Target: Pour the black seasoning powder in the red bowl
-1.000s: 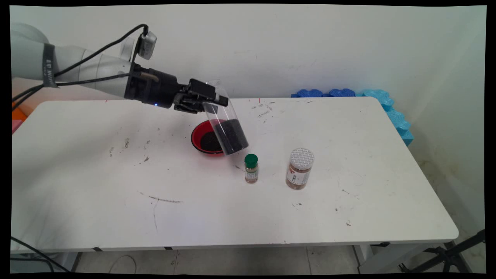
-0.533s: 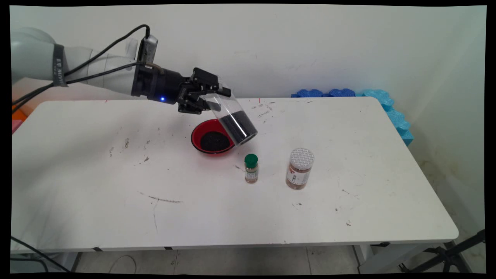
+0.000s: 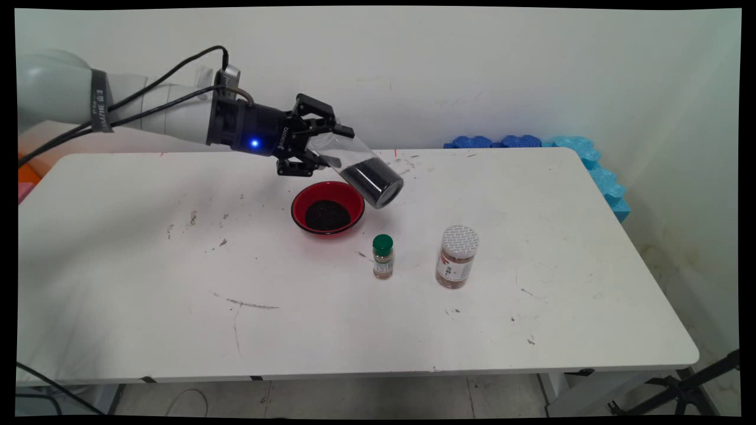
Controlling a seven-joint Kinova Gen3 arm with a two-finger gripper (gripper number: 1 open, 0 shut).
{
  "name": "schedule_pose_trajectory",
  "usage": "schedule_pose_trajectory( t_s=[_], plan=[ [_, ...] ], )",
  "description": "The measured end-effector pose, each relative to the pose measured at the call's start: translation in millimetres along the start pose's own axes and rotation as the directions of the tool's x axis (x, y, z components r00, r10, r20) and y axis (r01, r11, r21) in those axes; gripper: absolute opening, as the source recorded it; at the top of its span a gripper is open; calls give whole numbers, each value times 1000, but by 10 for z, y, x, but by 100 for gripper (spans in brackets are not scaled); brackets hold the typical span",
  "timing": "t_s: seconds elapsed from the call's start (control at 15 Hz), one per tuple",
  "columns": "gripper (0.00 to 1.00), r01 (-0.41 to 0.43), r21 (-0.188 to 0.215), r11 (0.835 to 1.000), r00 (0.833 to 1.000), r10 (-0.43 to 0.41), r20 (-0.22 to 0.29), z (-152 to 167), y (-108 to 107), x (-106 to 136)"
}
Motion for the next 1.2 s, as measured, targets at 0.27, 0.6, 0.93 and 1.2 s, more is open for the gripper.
schedule_pose_trajectory(
  t_s=[0.27, 0.6, 0.93, 1.2],
  plan=[
    [0, 148, -15, 989, 989, -148, 2, 20, -26, 30],
    [0, 313, -24, 950, 950, -312, 23, 40, -44, 42],
    [0, 452, -40, 891, 892, -451, 45, 48, -52, 60],
    [0, 537, -51, 842, 843, -534, 65, 42, -53, 73]
  ],
)
